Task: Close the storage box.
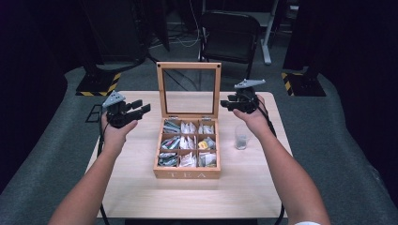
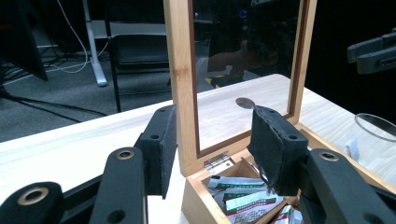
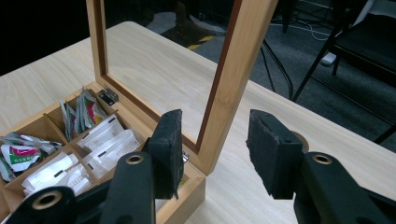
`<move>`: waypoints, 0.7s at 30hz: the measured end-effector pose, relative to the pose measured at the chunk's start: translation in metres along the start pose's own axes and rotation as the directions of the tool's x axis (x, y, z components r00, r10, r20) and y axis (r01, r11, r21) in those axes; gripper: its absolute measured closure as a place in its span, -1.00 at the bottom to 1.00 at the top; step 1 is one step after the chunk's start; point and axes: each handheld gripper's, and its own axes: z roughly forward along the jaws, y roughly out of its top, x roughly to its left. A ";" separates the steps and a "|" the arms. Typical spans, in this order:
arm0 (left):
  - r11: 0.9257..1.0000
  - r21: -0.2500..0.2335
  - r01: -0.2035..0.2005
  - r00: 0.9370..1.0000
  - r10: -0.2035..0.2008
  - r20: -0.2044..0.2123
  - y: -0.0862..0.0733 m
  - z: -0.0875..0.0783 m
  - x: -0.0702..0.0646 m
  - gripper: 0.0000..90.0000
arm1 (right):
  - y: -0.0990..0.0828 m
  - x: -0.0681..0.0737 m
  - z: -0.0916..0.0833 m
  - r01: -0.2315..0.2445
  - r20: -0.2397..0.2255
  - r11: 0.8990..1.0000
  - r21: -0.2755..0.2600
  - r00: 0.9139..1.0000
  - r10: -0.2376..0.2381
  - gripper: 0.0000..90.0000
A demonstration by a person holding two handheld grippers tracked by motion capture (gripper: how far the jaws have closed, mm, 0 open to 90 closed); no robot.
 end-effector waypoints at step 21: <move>1.000 -0.002 0.007 1.000 -0.007 0.001 0.001 -0.005 0.003 0.14 | 0.015 -0.005 0.043 0.001 0.022 0.999 0.044 1.000 -0.002 0.17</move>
